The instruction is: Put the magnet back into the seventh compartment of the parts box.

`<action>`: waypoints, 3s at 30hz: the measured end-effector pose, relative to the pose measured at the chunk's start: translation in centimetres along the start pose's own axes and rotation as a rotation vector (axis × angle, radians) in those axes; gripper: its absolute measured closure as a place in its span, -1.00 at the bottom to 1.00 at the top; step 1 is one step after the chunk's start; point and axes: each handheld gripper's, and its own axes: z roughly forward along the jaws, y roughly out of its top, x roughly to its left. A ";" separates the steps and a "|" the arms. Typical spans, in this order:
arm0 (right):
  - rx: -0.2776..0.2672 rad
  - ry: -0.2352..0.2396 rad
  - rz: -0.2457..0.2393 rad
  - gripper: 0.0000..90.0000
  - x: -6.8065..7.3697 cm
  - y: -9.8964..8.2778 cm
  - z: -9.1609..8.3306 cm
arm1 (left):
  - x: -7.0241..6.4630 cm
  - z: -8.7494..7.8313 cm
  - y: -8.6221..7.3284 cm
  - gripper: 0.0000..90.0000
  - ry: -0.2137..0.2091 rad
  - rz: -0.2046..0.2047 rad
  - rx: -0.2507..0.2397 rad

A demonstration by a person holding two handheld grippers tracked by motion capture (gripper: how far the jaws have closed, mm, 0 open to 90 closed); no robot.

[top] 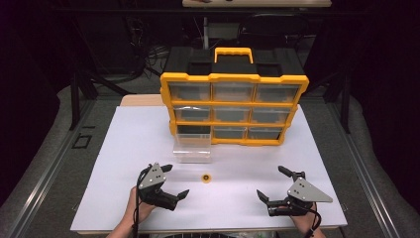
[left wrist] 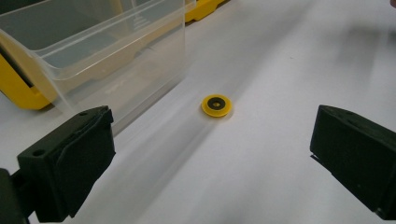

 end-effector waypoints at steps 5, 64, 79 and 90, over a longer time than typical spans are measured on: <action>0.004 0.004 0.001 -1.00 0.1 0.0 0.1 | -0.1 0.8 0.3 -1.00 -0.002 -0.002 0.032; 0.058 0.043 0.018 -1.00 0.0 -0.4 0.8 | -0.6 9.1 3.9 -0.18 -0.028 0.021 0.419; 0.062 0.043 0.010 -1.00 0.1 -0.3 0.9 | -0.3 10.0 4.3 0.14 -0.054 0.019 0.478; 0.067 0.039 0.002 -1.00 0.2 -0.3 0.9 | -0.1 10.5 4.6 0.19 -0.060 0.011 0.484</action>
